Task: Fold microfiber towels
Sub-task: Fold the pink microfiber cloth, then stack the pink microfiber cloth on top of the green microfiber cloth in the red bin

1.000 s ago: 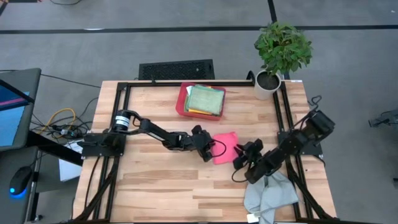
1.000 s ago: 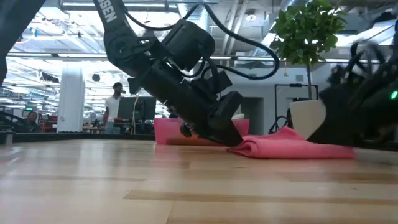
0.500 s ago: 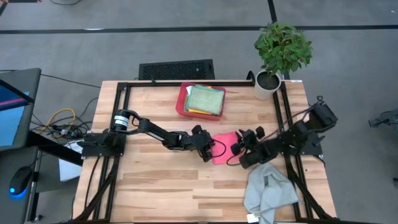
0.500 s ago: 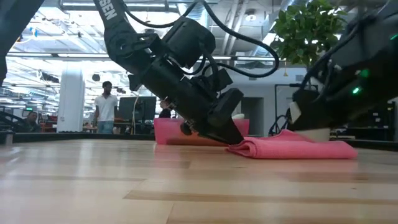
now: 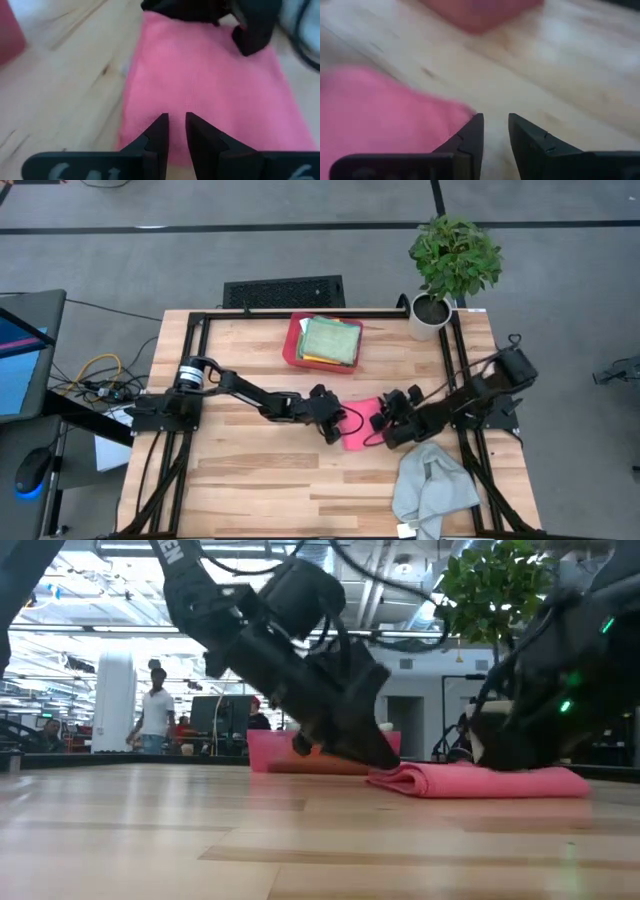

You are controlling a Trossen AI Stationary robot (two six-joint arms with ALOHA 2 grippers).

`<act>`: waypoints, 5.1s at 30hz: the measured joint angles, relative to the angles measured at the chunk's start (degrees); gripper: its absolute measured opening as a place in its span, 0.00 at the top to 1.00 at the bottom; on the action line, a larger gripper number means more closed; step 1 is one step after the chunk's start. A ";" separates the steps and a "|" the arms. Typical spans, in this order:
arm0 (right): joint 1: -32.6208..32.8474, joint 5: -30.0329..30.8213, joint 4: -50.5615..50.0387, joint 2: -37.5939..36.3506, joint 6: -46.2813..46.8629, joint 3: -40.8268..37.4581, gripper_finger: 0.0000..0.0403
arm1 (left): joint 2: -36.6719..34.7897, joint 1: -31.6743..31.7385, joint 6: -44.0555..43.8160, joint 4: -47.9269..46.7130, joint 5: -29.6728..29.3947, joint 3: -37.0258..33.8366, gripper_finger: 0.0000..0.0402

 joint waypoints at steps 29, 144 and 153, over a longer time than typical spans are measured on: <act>21.22 -1.34 10.91 6.47 8.71 1.22 0.71 | 1.80 2.55 4.56 3.86 4.11 0.26 0.78; -13.17 -26.92 -11.48 -13.79 -16.57 20.79 0.96 | -16.41 1.12 -19.20 -29.96 -7.22 6.03 1.00; -27.20 -29.75 -13.39 -13.42 -29.46 27.64 0.96 | -20.73 12.86 -11.16 -31.27 -4.84 6.01 1.00</act>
